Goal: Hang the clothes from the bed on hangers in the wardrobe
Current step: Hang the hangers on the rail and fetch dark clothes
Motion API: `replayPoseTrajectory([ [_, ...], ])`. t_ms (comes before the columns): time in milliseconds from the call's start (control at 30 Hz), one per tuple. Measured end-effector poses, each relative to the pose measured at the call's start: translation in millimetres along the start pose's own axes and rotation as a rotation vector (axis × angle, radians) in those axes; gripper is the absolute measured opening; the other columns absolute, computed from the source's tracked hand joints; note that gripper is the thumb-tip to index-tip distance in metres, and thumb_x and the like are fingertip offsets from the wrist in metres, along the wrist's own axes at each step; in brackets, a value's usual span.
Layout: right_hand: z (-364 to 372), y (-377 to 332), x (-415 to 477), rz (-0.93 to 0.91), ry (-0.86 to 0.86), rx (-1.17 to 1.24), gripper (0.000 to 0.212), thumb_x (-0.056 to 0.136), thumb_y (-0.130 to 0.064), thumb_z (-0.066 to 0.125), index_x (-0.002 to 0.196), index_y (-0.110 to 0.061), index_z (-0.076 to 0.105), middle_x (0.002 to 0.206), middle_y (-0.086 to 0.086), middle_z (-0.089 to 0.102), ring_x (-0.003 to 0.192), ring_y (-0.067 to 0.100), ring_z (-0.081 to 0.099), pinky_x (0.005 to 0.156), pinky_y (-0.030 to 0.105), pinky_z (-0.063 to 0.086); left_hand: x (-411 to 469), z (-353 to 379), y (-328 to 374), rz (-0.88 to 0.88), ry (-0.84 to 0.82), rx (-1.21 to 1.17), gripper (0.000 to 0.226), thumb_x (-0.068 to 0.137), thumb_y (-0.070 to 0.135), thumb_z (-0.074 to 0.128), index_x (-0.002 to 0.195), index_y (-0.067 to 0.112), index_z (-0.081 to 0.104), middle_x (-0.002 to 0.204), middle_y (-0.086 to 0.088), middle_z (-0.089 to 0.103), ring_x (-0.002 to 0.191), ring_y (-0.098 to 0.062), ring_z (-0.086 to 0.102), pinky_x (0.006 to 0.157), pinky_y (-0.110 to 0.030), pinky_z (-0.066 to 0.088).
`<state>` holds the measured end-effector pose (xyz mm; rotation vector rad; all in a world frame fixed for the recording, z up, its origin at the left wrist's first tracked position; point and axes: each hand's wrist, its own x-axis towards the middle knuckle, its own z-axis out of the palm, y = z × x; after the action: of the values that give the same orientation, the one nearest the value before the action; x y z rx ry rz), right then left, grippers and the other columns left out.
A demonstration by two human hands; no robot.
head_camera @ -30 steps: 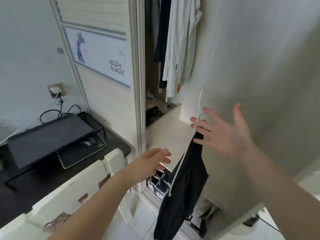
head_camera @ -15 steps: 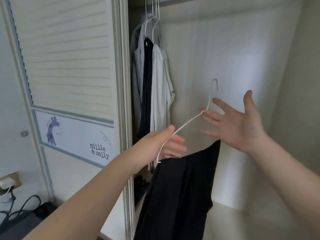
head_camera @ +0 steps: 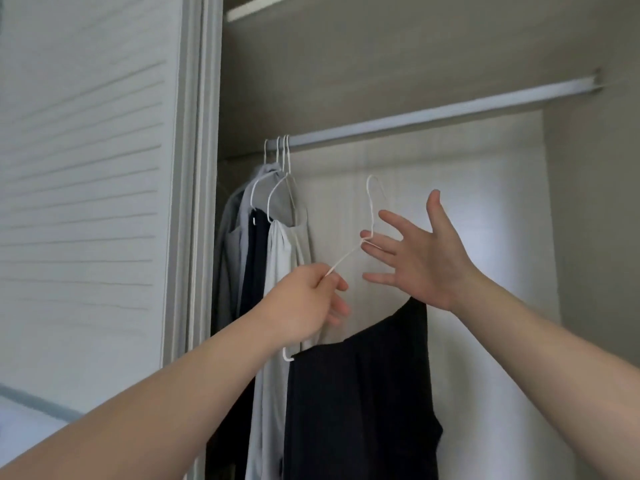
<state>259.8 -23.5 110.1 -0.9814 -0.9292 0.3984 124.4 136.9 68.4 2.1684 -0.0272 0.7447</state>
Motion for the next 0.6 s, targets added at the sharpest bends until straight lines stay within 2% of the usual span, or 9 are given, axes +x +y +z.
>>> replayPoseTrajectory([
  [100, -3.9, -26.2, 45.3, -0.069, -0.03, 0.0, 0.09, 0.078, -0.087, 0.029, 0.147, -0.031, 0.04, 0.134, 0.016, 0.059, 0.131, 0.027, 0.049, 0.104, 0.065, 0.037, 41.1, -10.1, 21.1, 0.052, 0.103, 0.07, 0.028, 0.107, 0.026, 0.036, 0.099, 0.017, 0.061, 0.08, -0.002, 0.075, 0.071, -0.017, 0.073, 0.067, -0.031, 0.053],
  [200, -5.3, -50.1, 86.3, -0.107, -0.063, -0.003, 0.091, 0.078, -0.088, 0.03, 0.147, -0.031, 0.04, 0.131, 0.017, 0.059, 0.132, 0.029, 0.047, 0.101, 0.066, 0.039, 76.8, -22.3, 39.3, 0.096, 0.202, 0.133, 0.027, 0.108, 0.023, 0.036, 0.098, 0.015, 0.06, 0.079, -0.004, 0.075, 0.074, -0.021, 0.074, 0.075, -0.037, 0.057],
  [333, -3.1, -78.7, 131.5, -0.157, -0.098, -0.028, 0.095, 0.075, -0.09, 0.033, 0.148, -0.03, 0.037, 0.138, 0.02, 0.052, 0.135, 0.029, 0.044, 0.101, 0.066, 0.039, 118.6, -38.6, 60.5, 0.121, 0.286, 0.192, 0.026, 0.107, 0.02, 0.035, 0.099, 0.01, 0.059, 0.081, -0.009, 0.075, 0.071, -0.024, 0.074, 0.073, -0.041, 0.059],
  [467, 2.8, -102.0, 164.9, -0.2, -0.089, -0.026, 0.097, 0.074, -0.09, 0.032, 0.149, -0.029, 0.036, 0.144, 0.021, 0.046, 0.138, 0.03, 0.04, 0.102, 0.065, 0.038, 149.0, -51.4, 86.1, 0.108, 0.322, 0.263, 0.02, 0.105, 0.011, 0.037, 0.099, 0.008, 0.056, 0.086, -0.012, 0.074, 0.073, -0.026, 0.074, 0.063, -0.031, 0.054],
  [600, 1.0, -119.3, 192.8, -0.217, -0.031, -0.018, 0.101, 0.073, -0.091, 0.033, 0.149, -0.026, 0.036, 0.144, 0.021, 0.046, 0.136, 0.03, 0.042, 0.103, 0.064, 0.037, 174.5, -53.6, 108.3, 0.132, 0.371, 0.376, 0.018, 0.102, 0.008, 0.044, 0.106, 0.006, 0.061, 0.101, -0.019, 0.073, 0.078, -0.029, 0.072, 0.064, -0.029, 0.058],
])
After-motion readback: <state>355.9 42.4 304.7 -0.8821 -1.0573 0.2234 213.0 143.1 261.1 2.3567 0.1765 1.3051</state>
